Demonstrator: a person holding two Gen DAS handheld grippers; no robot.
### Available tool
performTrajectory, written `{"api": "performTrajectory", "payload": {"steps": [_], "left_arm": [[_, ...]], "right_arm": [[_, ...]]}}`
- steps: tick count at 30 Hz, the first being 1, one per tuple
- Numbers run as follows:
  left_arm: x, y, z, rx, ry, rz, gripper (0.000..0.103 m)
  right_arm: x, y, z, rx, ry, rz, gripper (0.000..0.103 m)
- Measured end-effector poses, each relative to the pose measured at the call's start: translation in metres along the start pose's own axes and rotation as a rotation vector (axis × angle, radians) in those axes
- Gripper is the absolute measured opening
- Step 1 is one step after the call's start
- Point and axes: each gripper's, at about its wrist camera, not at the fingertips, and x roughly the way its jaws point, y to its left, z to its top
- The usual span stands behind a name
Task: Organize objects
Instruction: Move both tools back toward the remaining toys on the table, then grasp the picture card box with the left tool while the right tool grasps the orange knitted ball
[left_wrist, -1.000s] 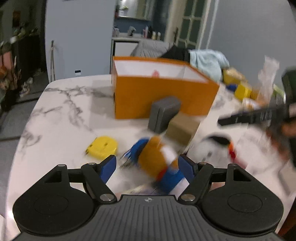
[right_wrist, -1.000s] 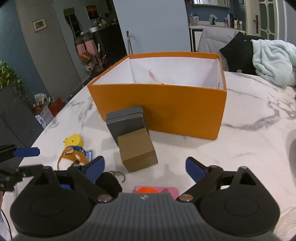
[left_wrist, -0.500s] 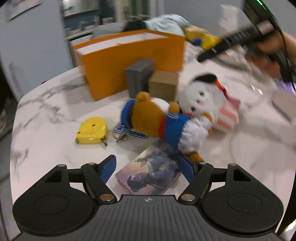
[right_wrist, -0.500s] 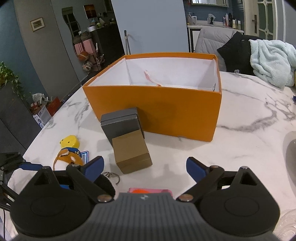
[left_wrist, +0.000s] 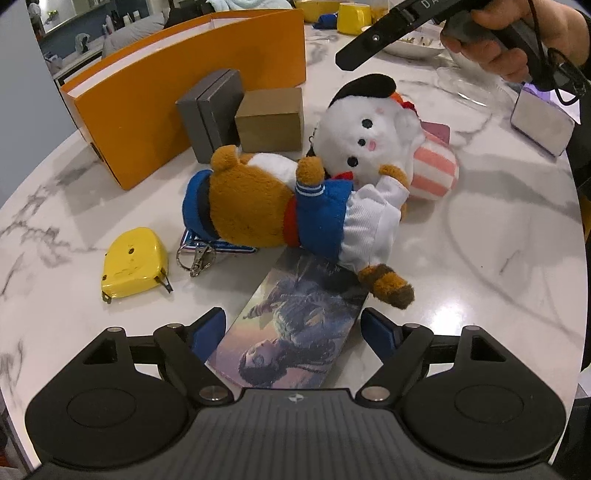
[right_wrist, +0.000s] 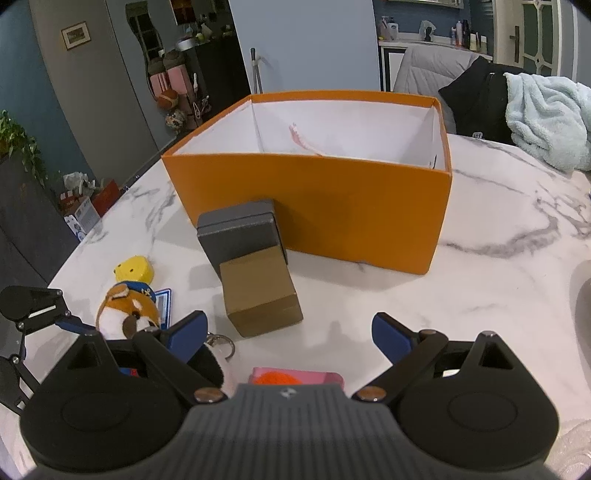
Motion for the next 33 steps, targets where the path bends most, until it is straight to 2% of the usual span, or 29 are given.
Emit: {"api": "performTrajectory", "payload": {"steps": [6,15,16,18,20,22,27,31,33], "left_arm": [[0.003,0.003,0.001,-0.12,0.008,-0.007,0.095],[-0.015,-0.008,-0.022,-0.357,-0.016,0.148,0.084],[-0.018,-0.009,-0.028,-0.385,-0.024,0.172,0.083],[-0.024,-0.012,-0.04,-0.447,-0.046,0.204,0.081],[-0.031,-0.016,-0.05,-0.476,-0.061,0.223,0.08],[-0.036,-0.02,-0.055,-0.483,-0.056,0.239,0.08],[-0.046,-0.026,-0.062,-0.493,-0.046,0.247,0.08],[-0.043,-0.025,-0.061,-0.508,-0.065,0.27,0.083],[-0.041,-0.025,-0.059,-0.523,-0.075,0.283,0.084]], "right_arm": [[0.003,-0.001,-0.002,-0.005,0.013,-0.003,0.096],[0.0,0.0,-0.001,-0.056,0.064,-0.013,0.095],[-0.001,-0.001,-0.001,-0.04,0.076,-0.005,0.093],[0.001,-0.002,0.0,-0.005,0.116,0.021,0.08],[0.003,-0.001,0.0,0.001,0.151,0.028,0.062],[0.005,0.001,-0.002,-0.011,0.18,0.004,0.059],[0.008,-0.001,-0.005,0.004,0.235,0.023,0.059],[0.014,0.0,-0.01,0.001,0.262,0.017,0.048],[0.018,0.002,-0.014,0.002,0.281,0.031,0.047]]}}
